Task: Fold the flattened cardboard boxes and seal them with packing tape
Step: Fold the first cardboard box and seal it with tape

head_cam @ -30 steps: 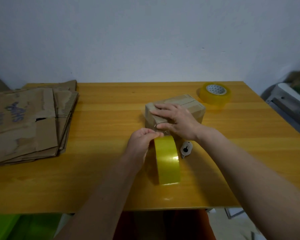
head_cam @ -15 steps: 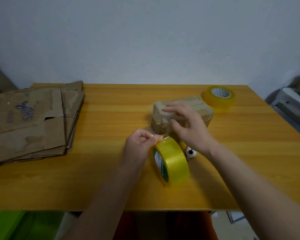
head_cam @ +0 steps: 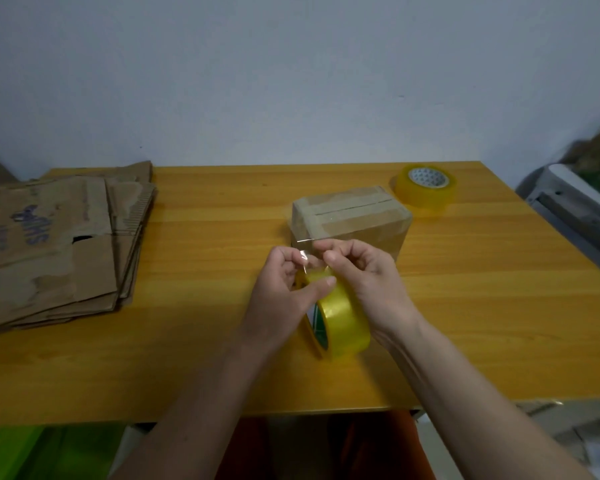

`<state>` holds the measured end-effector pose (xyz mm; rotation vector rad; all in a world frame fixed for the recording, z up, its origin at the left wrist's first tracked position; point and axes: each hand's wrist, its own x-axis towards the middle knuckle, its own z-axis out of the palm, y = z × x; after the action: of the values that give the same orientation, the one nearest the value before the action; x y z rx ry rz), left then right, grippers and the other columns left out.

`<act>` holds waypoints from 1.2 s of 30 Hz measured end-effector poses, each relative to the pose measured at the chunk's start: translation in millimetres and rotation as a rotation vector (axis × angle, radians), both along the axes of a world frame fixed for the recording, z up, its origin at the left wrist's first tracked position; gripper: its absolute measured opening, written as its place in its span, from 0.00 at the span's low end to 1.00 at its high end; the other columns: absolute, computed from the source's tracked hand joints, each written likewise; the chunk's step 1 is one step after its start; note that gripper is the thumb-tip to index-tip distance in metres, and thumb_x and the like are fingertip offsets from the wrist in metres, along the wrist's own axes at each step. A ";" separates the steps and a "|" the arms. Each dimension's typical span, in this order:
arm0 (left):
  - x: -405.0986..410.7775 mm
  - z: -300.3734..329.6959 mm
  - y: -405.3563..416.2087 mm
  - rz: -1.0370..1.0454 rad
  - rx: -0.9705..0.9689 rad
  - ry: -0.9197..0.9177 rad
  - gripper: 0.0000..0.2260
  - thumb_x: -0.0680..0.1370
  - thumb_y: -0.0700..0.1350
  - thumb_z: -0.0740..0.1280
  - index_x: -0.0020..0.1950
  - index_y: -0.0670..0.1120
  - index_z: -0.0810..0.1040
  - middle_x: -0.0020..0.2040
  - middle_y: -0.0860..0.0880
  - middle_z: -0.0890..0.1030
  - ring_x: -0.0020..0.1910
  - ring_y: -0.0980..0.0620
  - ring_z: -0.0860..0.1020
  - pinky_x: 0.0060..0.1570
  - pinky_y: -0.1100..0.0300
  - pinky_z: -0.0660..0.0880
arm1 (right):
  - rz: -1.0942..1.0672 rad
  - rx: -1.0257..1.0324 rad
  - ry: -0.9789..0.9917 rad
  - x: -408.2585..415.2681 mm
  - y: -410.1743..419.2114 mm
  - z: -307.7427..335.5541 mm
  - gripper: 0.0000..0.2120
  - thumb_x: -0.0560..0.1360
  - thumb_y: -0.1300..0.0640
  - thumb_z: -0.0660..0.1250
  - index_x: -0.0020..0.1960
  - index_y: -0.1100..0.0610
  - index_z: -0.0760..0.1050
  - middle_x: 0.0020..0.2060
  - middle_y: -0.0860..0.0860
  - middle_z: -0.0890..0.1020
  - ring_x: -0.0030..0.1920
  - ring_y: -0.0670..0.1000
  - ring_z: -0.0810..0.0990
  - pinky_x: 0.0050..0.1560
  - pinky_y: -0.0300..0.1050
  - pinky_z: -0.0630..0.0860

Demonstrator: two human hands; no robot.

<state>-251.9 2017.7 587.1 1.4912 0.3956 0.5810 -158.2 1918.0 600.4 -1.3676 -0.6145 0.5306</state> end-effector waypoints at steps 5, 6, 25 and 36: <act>-2.0 -0.6 -4.6 0.060 -0.002 0.011 0.16 0.70 0.35 0.75 0.49 0.45 0.72 0.47 0.48 0.84 0.50 0.54 0.82 0.48 0.65 0.75 | -0.005 -0.002 0.069 0.3 0.1 -5.6 0.07 0.76 0.62 0.67 0.47 0.68 0.77 0.53 0.54 0.83 0.55 0.50 0.81 0.58 0.45 0.77; -1.7 0.3 -6.6 0.089 0.004 -0.001 0.16 0.70 0.35 0.75 0.51 0.46 0.72 0.47 0.47 0.83 0.50 0.54 0.82 0.48 0.66 0.75 | -0.020 -0.030 0.059 0.8 1.5 -5.7 0.09 0.76 0.61 0.67 0.49 0.69 0.77 0.52 0.54 0.83 0.55 0.50 0.81 0.58 0.44 0.77; -5.9 7.1 -5.4 0.328 0.411 0.064 0.07 0.72 0.40 0.74 0.50 0.45 0.84 0.44 0.51 0.84 0.44 0.58 0.82 0.43 0.71 0.75 | -0.058 -0.175 -0.174 2.7 5.4 -0.9 0.08 0.78 0.57 0.65 0.40 0.56 0.74 0.53 0.51 0.81 0.54 0.48 0.78 0.57 0.44 0.73; 6.0 7.6 -13.4 0.399 0.580 0.061 0.03 0.73 0.37 0.73 0.40 0.43 0.82 0.46 0.48 0.78 0.45 0.66 0.76 0.43 0.76 0.70 | -0.130 -0.243 -0.332 4.8 -14.3 8.6 0.25 0.78 0.54 0.66 0.72 0.46 0.63 0.50 0.46 0.78 0.51 0.44 0.78 0.52 0.39 0.75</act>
<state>-245.9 2004.3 594.6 2.0033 0.6138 1.0293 -153.4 1903.6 609.0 -1.7325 -0.7399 0.2802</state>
